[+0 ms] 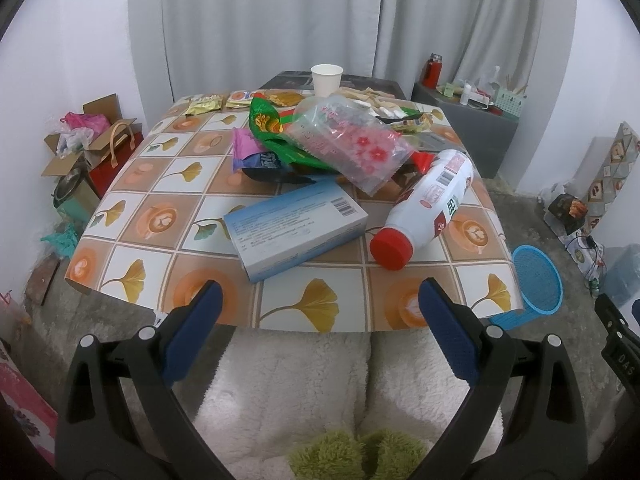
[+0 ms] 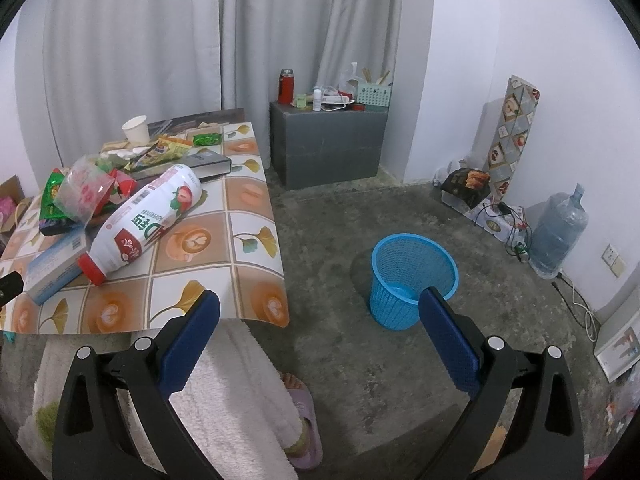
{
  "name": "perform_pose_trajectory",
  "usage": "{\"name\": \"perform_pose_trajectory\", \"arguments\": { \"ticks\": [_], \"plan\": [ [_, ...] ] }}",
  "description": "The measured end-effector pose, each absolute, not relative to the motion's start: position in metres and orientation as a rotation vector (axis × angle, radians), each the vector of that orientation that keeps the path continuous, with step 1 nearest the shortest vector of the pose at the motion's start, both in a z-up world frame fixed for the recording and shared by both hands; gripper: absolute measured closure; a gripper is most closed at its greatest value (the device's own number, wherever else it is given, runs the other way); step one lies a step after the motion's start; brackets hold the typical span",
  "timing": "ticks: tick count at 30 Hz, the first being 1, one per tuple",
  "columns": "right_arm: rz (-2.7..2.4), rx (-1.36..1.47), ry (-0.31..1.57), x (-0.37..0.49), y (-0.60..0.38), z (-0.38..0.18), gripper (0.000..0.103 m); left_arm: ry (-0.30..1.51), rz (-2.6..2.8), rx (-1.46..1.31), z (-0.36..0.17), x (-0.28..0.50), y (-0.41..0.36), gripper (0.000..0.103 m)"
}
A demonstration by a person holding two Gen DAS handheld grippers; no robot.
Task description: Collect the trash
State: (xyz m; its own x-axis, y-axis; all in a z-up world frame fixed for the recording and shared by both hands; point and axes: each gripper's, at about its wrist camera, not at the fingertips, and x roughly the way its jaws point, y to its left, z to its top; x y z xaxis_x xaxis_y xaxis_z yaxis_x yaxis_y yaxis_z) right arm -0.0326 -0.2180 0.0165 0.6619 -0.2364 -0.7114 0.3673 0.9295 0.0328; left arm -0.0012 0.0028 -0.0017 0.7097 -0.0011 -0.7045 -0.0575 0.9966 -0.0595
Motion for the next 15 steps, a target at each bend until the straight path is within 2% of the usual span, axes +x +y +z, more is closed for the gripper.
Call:
{"name": "perform_pose_trajectory", "arguments": {
  "ticks": [15],
  "plan": [
    [-0.341, 0.181, 0.777, -0.032, -0.2188, 0.0172, 0.006, 0.776, 0.034, -0.079, 0.0076, -0.0021, -0.0027, 0.009]
  ]
}}
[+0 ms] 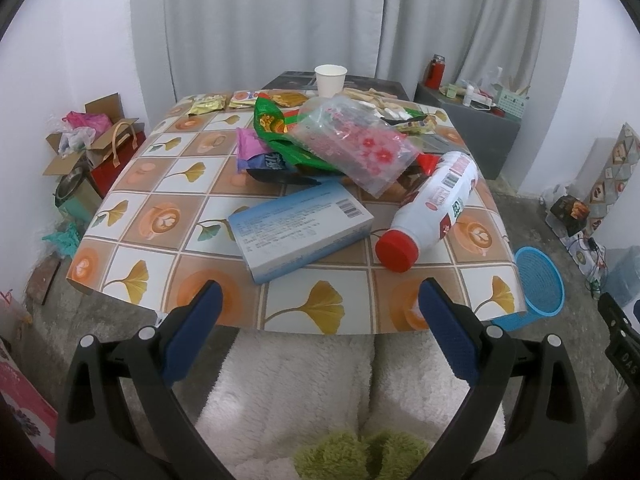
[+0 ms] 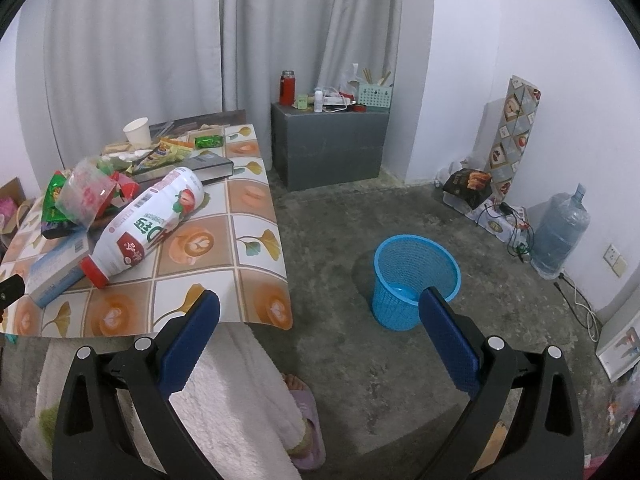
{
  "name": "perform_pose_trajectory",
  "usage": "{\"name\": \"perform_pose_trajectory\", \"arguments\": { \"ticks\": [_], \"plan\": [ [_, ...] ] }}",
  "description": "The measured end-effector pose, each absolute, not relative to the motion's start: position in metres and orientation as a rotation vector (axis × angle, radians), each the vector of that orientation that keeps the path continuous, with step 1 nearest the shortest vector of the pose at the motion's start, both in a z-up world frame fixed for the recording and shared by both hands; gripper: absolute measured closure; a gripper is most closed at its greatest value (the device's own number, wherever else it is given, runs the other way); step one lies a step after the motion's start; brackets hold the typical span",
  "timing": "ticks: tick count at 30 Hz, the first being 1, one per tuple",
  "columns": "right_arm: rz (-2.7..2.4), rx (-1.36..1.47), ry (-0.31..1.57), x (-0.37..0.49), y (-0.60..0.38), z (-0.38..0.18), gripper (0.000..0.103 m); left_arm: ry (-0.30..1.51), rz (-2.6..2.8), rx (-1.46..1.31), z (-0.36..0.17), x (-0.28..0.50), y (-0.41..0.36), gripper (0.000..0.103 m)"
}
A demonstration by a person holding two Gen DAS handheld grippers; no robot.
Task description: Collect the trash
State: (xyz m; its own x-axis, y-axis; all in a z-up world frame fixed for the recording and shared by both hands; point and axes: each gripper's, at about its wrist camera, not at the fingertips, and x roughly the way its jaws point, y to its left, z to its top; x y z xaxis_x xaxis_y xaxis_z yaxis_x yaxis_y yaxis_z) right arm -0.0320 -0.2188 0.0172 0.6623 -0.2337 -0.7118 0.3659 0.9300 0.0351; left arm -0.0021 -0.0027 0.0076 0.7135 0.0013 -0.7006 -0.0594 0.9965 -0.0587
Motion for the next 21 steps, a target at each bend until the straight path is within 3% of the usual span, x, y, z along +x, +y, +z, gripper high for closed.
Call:
{"name": "perform_pose_trajectory", "arguments": {
  "ticks": [6, 10, 21],
  "plan": [
    [-0.324, 0.194, 0.763, -0.027, -0.208, 0.02, 0.006, 0.734, 0.014, -0.075, 0.002, -0.009, 0.029, 0.009],
    [-0.31, 0.223, 0.742, -0.018, -0.205, 0.02, 0.006, 0.563, -0.008, -0.059, 0.015, -0.009, 0.031, 0.009],
    [-0.212, 0.224, 0.716, 0.009, -0.195, 0.008, 0.006, 0.519, -0.137, -0.173, 0.021, 0.023, 0.057, 0.009]
  ]
}}
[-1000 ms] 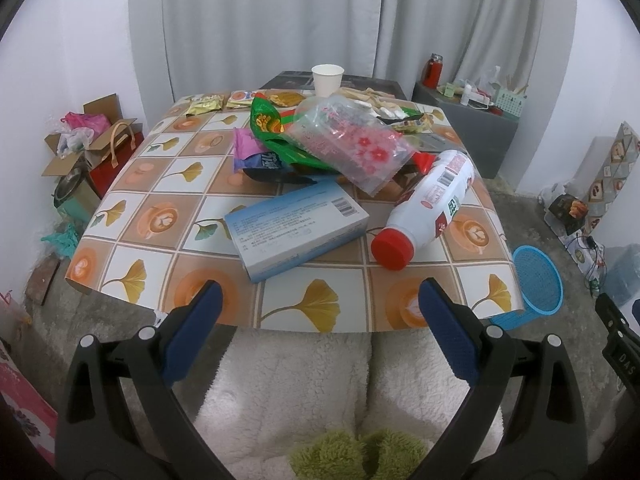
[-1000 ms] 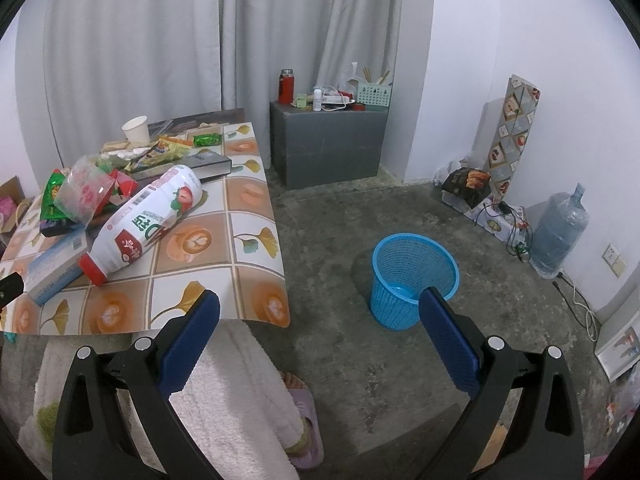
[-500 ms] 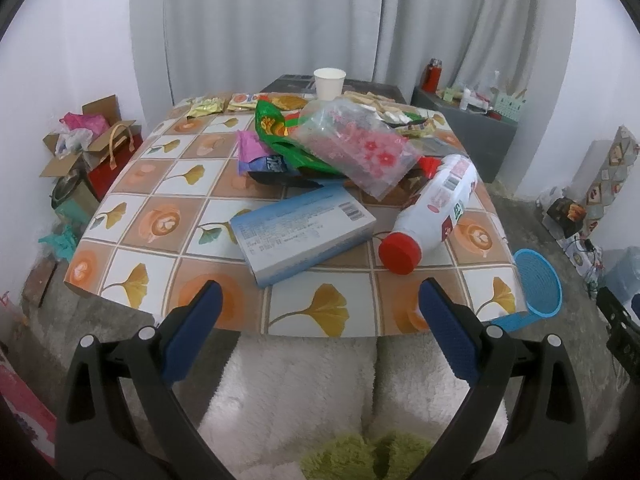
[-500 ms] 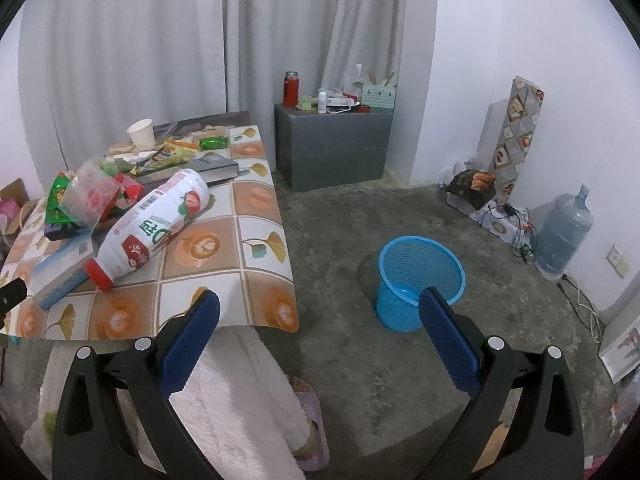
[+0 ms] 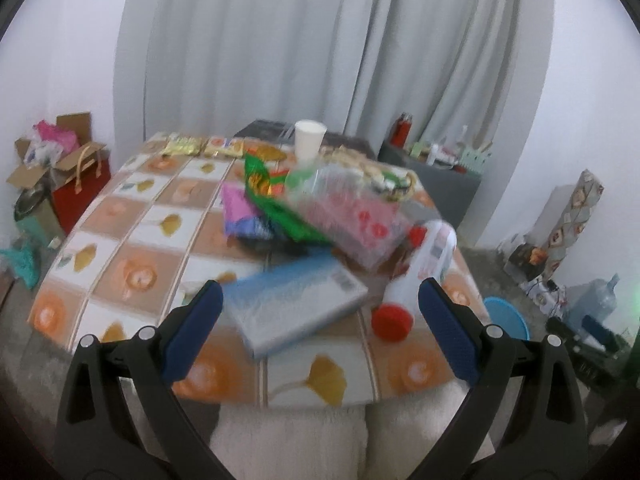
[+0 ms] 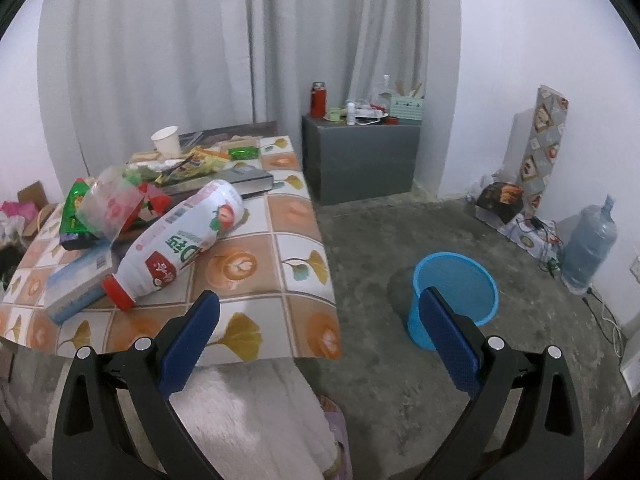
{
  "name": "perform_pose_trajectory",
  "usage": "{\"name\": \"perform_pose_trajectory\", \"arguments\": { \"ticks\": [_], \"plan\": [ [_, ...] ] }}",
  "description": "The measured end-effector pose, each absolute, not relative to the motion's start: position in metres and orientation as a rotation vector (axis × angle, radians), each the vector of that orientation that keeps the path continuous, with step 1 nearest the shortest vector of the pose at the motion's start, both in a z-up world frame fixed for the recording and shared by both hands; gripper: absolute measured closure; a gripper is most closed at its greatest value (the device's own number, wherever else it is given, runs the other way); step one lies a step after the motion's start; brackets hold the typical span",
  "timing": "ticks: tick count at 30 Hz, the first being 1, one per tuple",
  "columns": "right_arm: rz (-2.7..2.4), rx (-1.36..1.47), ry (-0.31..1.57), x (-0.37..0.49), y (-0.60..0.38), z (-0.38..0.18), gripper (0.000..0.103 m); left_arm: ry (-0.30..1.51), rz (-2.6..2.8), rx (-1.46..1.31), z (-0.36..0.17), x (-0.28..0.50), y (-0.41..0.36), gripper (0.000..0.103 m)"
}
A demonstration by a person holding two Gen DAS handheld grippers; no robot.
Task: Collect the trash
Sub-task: 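Grasp the clear pink-printed plastic bag with the left gripper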
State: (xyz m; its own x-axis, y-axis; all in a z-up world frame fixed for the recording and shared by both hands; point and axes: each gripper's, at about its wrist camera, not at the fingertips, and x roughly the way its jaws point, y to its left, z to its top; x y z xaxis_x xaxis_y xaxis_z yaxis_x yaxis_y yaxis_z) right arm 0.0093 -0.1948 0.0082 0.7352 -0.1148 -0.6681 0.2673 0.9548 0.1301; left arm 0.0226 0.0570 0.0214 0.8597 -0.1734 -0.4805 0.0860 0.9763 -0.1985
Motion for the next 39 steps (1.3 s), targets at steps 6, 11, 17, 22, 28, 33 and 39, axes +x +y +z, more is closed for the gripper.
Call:
{"name": "perform_pose_trajectory", "arguments": {
  "ticks": [6, 11, 17, 22, 28, 33, 39],
  "plan": [
    [-0.145, 0.261, 0.724, 0.033, -0.189, -0.002, 0.006, 0.451, -0.21, -0.191, 0.041, 0.068, 0.066, 0.01],
    [-0.084, 0.29, 0.733, 0.056, -0.183, -0.009, 0.006, 0.534, -0.295, -0.155, 0.048, 0.138, 0.068, 0.028],
    [-0.037, 0.356, 0.721, 0.08, -0.184, -0.01, 0.006, 0.774, -0.422, -0.168, 0.03, 0.215, 0.073, 0.033],
    [-0.02, 0.384, 0.736, 0.093, -0.185, -0.017, 0.006, 0.946, -0.466, -0.081, 0.004, 0.249, 0.071, 0.032],
    [-0.01, 0.4, 0.77, 0.103, -0.184, -0.028, 0.006, 0.985, -0.504, 0.085, -0.012, 0.25, 0.053, 0.044],
    [-0.009, 0.406, 0.771, 0.109, -0.184, -0.031, 0.006, 0.913, -0.457, 0.075, -0.006, 0.245, 0.061, 0.072],
    [-0.01, 0.397, 0.758, 0.112, -0.184, -0.026, 0.006, 0.874, -0.48, 0.017, 0.004, 0.235, 0.07, 0.095]
  ]
}}
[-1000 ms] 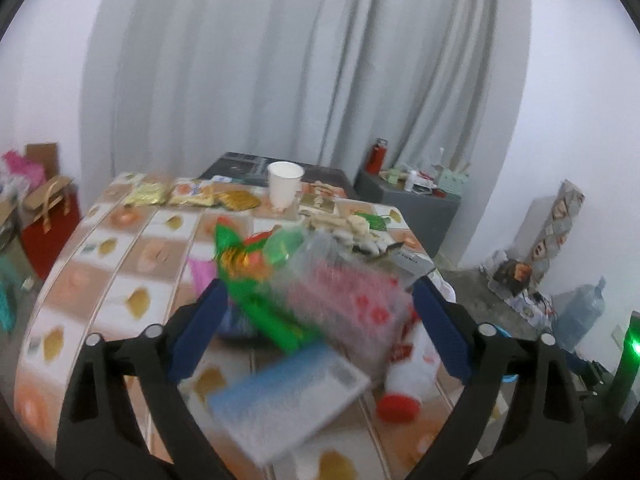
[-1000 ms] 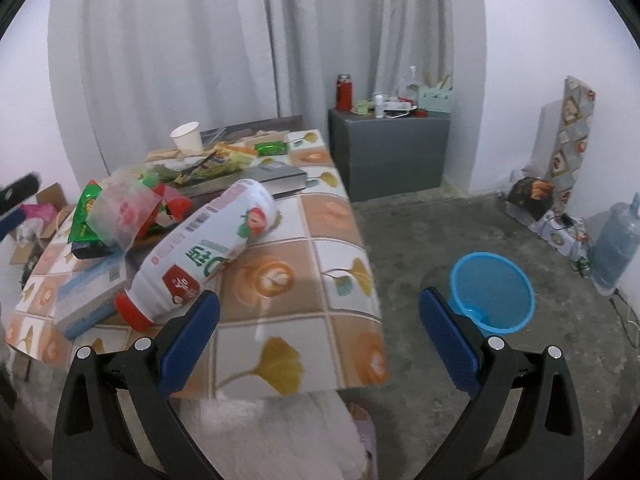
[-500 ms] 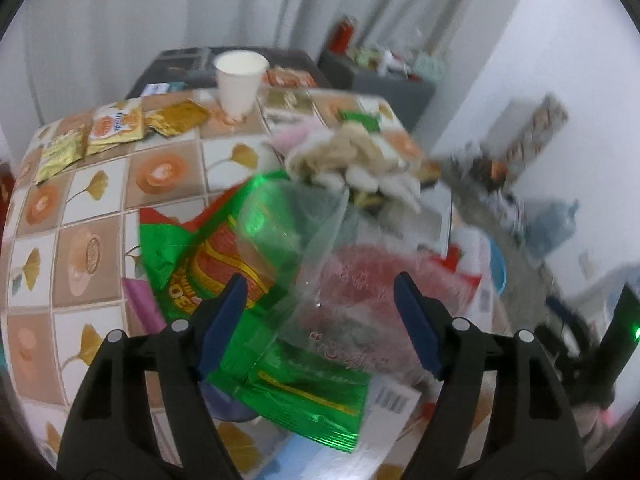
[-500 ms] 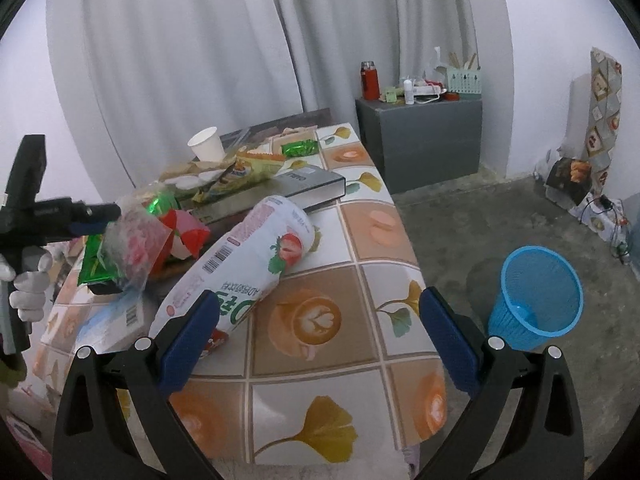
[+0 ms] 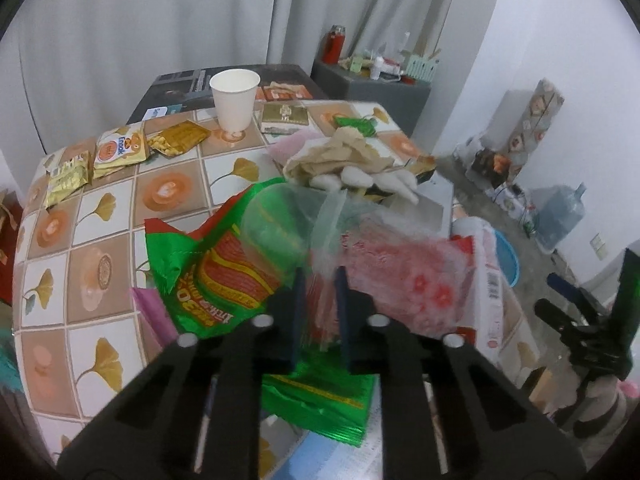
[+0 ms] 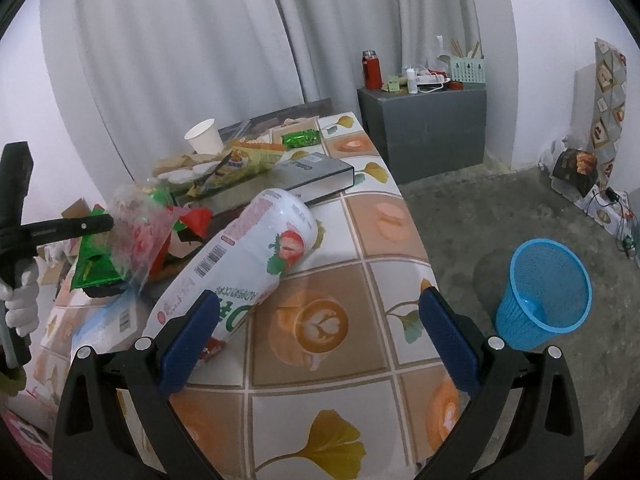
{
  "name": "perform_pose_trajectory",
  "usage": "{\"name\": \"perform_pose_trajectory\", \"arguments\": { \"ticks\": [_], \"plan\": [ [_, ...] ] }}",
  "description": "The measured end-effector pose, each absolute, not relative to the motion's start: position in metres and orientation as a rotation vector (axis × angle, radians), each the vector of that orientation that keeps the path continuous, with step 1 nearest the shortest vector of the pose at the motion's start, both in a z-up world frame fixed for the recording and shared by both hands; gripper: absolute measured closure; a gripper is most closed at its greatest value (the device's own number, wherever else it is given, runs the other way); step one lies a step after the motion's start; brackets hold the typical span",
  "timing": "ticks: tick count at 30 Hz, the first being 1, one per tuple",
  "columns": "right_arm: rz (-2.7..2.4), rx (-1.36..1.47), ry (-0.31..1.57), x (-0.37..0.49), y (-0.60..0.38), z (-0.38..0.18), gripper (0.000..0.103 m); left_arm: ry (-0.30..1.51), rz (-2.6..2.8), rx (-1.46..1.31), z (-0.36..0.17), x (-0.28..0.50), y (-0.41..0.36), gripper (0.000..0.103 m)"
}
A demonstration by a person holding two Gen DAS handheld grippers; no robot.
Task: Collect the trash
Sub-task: 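Grasp the clear pink-printed plastic bag with the left gripper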
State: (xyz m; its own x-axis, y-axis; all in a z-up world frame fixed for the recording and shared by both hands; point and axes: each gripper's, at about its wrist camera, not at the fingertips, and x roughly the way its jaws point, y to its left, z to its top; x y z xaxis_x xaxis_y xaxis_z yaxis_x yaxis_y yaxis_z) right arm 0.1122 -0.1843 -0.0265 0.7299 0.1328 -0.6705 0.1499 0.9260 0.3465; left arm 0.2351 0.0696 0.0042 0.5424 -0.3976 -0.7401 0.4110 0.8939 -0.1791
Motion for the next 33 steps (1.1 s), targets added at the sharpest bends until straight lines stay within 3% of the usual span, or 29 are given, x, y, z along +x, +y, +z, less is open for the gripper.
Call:
{"name": "perform_pose_trajectory", "arguments": {
  "ticks": [6, 17, 22, 33],
  "plan": [
    [-0.006, 0.382, 0.733, 0.113, -0.182, -0.016, 0.006, 0.793, -0.482, -0.102, 0.022, 0.218, 0.088, 0.101],
    [0.207, 0.388, 0.669, 0.156, -0.166, 0.033, 0.006, 0.604, -0.44, -0.422, 0.044, 0.184, 0.163, 0.101],
    [0.348, 0.486, 0.777, 0.207, -0.152, 0.032, 0.023, 0.542, -0.388, -0.46, 0.046, 0.171, 0.188, 0.101],
    [0.445, 0.246, 0.918, 0.25, -0.084, 0.009, 0.046, 0.544, -0.377, -0.535, 0.025, 0.168, 0.222, 0.101]
  ]
}}
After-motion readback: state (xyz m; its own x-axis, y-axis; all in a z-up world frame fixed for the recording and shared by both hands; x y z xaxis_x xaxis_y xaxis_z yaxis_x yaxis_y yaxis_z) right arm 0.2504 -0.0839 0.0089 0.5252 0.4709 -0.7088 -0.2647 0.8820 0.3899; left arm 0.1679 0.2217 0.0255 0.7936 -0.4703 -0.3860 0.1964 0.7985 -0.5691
